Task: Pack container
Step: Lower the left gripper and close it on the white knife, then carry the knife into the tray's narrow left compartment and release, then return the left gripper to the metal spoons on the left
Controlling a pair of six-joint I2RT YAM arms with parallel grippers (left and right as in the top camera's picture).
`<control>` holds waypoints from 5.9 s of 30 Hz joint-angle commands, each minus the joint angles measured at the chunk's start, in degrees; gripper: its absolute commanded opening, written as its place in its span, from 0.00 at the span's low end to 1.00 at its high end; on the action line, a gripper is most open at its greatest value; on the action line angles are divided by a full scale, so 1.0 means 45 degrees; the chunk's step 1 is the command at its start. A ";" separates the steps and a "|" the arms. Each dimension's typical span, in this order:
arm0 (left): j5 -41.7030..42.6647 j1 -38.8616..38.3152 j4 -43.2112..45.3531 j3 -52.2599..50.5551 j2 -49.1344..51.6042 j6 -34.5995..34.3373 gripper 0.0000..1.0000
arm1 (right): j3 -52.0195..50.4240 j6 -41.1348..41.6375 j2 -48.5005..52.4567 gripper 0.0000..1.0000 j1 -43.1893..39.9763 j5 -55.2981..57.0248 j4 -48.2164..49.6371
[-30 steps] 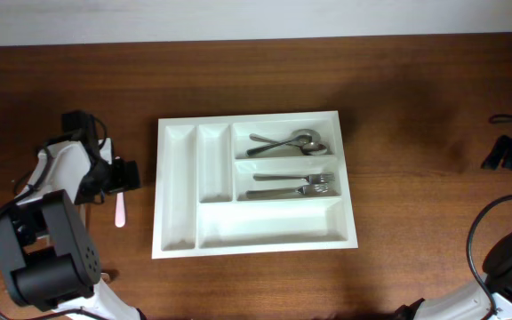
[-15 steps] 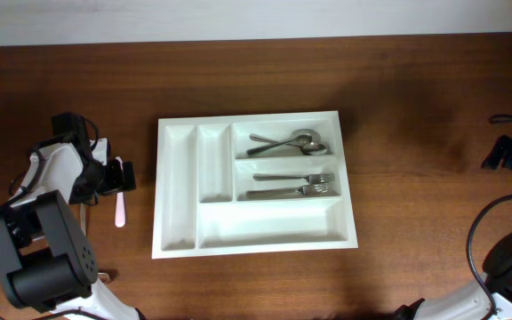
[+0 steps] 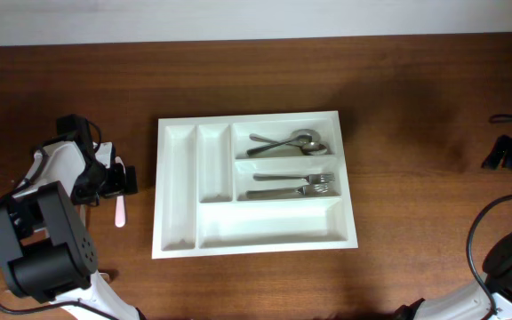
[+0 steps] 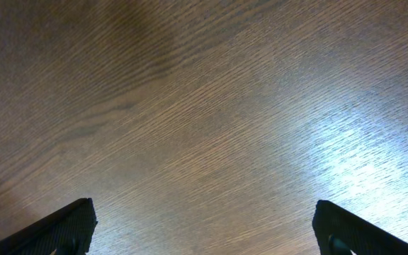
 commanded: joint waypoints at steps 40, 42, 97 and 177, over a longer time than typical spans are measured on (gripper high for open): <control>0.1127 -0.0631 -0.2560 0.3196 0.0418 0.0214 0.07 | -0.0019 0.0102 0.0044 0.99 -0.0034 0.0024 0.0010; 0.1321 -0.0855 -0.3308 0.4269 0.0398 0.0214 0.07 | -0.0019 0.0102 0.0044 0.99 -0.0034 0.0019 0.0005; 0.0651 -0.6047 -0.6567 0.8077 0.0393 -0.3721 0.74 | -0.0019 0.0102 0.0044 0.99 -0.0034 0.0024 0.0005; 0.1103 0.2569 -0.2351 0.1987 0.0398 0.3269 0.99 | -0.0019 0.0102 0.0044 0.99 -0.0034 0.0024 0.0005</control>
